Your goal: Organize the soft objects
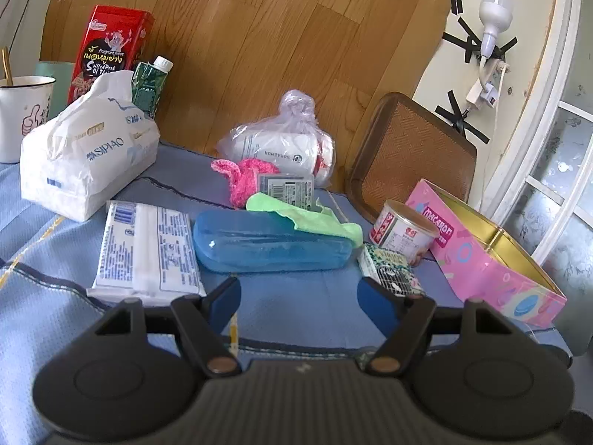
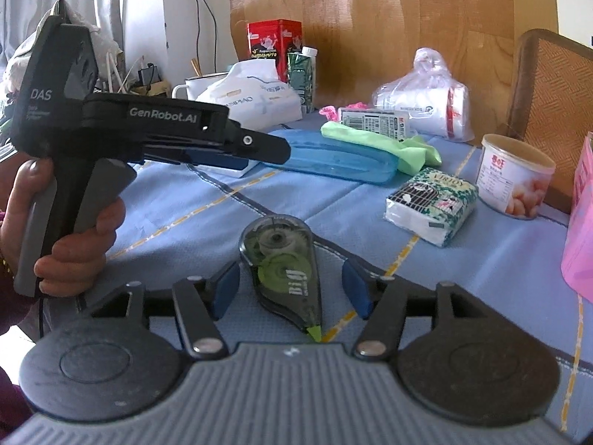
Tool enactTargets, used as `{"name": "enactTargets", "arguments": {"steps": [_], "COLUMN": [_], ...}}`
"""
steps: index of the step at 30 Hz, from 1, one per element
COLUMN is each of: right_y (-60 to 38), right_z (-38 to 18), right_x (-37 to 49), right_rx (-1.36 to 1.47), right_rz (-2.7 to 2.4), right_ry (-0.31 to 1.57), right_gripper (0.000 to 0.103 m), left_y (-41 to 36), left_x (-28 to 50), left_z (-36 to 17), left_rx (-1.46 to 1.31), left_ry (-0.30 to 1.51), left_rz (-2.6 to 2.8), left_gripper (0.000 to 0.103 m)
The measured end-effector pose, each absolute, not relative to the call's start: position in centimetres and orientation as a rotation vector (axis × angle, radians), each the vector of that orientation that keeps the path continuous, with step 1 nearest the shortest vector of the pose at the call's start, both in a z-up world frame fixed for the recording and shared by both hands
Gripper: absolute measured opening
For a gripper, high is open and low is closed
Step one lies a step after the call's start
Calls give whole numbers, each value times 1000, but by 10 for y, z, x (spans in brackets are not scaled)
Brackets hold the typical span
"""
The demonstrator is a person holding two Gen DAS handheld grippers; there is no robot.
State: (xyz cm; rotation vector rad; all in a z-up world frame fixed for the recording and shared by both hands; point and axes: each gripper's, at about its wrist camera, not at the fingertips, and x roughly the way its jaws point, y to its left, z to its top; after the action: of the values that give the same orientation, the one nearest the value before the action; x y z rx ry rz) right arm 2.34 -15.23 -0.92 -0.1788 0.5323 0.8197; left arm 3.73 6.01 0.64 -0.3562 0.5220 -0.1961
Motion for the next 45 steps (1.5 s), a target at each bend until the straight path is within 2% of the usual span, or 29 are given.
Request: {"name": "enactTargets", "arguments": {"steps": [10,13,45], "right_y": [-154,-155,-168], "right_z": [-10,-10,-10], "right_x": [24,24,35], "right_rx": [-182,-179,-111], "right_rz": [825,829,678], "right_ry": [531,531,537], "right_gripper": [65,65,68], "left_y": [60,60,61], "left_x": [37,37,37], "left_z": [5,5,5], "left_rx": [-357,-358,-360], "left_ry": [527,526,525], "left_rz": [-201,-204,-214], "left_gripper": [71,75,75]}}
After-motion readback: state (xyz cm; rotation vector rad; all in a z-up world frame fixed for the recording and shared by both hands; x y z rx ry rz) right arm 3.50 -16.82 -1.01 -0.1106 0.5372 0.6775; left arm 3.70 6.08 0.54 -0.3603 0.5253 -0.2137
